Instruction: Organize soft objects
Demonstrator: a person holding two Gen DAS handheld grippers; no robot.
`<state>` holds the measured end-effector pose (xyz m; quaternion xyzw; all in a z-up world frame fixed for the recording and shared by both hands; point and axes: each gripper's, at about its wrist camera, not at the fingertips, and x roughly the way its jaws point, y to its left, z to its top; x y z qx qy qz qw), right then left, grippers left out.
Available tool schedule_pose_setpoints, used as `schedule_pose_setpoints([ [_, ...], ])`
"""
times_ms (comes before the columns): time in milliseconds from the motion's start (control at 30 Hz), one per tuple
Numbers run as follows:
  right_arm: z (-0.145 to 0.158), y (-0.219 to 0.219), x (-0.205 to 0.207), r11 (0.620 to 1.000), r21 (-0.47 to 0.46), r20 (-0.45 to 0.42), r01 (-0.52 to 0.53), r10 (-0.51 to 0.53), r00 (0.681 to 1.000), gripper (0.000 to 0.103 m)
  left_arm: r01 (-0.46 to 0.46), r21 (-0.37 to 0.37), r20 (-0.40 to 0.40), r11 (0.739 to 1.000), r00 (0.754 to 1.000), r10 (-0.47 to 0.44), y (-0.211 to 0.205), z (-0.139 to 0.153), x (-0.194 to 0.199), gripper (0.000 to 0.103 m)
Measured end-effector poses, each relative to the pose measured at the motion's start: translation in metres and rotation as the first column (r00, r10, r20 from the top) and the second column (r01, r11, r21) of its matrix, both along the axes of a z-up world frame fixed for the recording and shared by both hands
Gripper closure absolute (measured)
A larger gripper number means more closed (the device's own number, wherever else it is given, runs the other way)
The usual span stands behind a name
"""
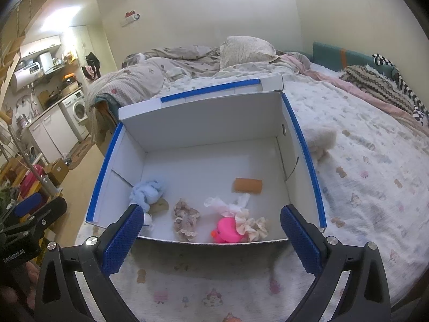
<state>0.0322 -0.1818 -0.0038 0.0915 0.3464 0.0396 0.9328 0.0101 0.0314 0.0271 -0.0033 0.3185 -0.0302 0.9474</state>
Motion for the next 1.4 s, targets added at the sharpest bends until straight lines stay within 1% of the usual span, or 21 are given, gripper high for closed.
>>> schedule_pose_setpoints([
  [1167, 0.0004, -0.0008, 0.003, 1.0, -0.017, -0.001, -0.018, 0.018, 1.0, 0.0, 0.007, -0.006, -0.009, 1.0, 1.0, -0.007, -0.0015, -0.0026, 0.0003, 0.001],
  [1400, 0.0018, 0.0036, 0.0011, 0.999, -0.021, 0.006, -0.026, 0.026, 1.0, 0.0, 0.02, 0.013, -0.006, 1.0, 1.0, -0.02, -0.0031, -0.0044, -0.0006, 0.001],
])
